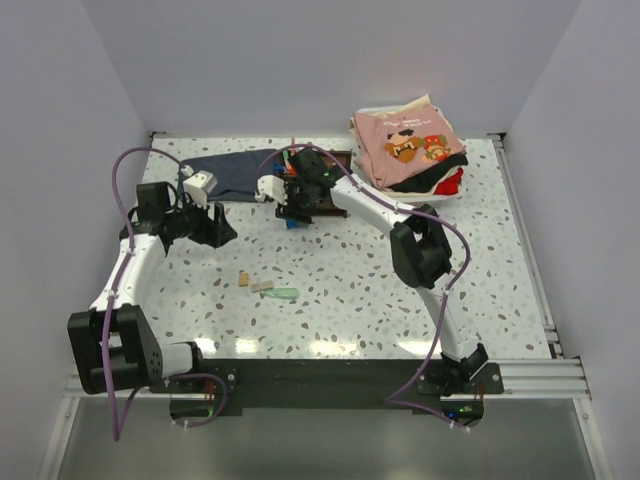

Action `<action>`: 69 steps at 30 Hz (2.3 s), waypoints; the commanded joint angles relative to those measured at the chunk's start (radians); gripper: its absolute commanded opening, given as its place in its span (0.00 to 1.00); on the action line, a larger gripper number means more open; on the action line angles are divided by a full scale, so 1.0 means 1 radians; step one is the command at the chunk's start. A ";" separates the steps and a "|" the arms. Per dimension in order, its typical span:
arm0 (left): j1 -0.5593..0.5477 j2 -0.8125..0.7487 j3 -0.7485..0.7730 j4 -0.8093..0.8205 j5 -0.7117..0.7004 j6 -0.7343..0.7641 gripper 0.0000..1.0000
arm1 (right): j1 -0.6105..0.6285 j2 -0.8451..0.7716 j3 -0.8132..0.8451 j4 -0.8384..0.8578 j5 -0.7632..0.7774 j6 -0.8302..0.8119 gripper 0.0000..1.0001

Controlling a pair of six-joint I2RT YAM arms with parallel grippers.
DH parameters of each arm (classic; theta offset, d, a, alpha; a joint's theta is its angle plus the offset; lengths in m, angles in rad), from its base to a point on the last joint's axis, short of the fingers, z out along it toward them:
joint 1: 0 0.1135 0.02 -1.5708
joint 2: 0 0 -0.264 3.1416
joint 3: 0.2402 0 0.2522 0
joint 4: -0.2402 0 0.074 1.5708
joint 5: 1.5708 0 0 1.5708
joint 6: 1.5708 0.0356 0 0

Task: Sort the stationery into containers
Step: Pick up the stationery from the center of the board.

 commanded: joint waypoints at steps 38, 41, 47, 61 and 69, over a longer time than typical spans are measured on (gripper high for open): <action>0.006 0.055 0.030 0.063 0.070 -0.030 0.74 | 0.055 0.009 -0.086 -0.040 -0.020 0.024 0.24; 0.006 0.052 0.027 0.068 0.087 -0.035 0.74 | 0.043 -0.117 -0.188 0.087 -0.108 0.106 0.15; -0.016 -0.001 -0.132 0.270 0.249 -0.067 0.75 | -0.011 -0.383 -0.696 0.856 -0.403 0.590 0.08; -0.189 0.163 0.051 0.160 0.228 0.155 0.69 | -0.018 -0.277 -0.882 1.582 -0.399 0.962 0.09; -0.191 0.242 0.145 0.126 0.266 0.210 0.66 | -0.008 -0.141 -0.842 1.845 -0.394 0.973 0.10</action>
